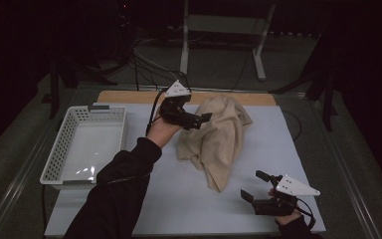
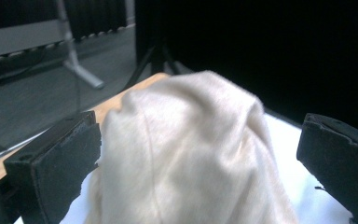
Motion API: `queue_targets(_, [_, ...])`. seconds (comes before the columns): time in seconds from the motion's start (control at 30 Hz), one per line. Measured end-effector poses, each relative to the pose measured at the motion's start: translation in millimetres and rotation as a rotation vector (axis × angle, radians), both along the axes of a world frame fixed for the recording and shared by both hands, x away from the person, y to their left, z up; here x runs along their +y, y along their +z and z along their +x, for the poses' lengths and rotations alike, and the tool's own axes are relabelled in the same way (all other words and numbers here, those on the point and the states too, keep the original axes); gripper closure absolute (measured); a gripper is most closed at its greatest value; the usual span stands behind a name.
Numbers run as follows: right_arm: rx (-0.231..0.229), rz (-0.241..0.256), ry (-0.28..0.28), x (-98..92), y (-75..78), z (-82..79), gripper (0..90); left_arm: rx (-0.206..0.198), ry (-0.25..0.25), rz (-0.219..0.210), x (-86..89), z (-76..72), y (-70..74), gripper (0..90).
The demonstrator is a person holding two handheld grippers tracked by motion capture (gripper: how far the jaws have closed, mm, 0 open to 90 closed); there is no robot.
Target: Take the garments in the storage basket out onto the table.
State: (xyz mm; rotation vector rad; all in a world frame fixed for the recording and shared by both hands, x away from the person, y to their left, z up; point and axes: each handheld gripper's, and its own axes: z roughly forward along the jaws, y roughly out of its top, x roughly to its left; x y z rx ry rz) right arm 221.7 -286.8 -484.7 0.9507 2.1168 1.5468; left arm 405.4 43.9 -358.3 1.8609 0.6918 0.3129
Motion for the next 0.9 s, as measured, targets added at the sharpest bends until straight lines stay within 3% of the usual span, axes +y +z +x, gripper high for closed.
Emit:
queue_targets(0.07, [-0.001, 0.002, 0.001, -0.1, 0.0, 0.0, 10.7, -0.022, 0.018, 0.023, 1.5, -3.1, 0.9, 0.2])
queue_targets(0.43, [-0.004, -0.007, 0.009, 2.1, 0.6, -1.1, 10.7, -0.007, 0.070, 0.065, 20.5, -10.4, -8.3, 0.2])
queue_targets(0.7, [-0.004, -0.019, 0.011, 5.1, 0.7, -1.3, 10.7, -0.004, 0.111, 0.068, 39.6, -17.9, -13.1, 0.2])
queue_targets(0.9, [-0.007, -0.019, 0.016, 7.0, 1.2, -1.2, 10.7, 0.002, 0.144, 0.052, 50.7, -26.5, -25.2, 0.2])
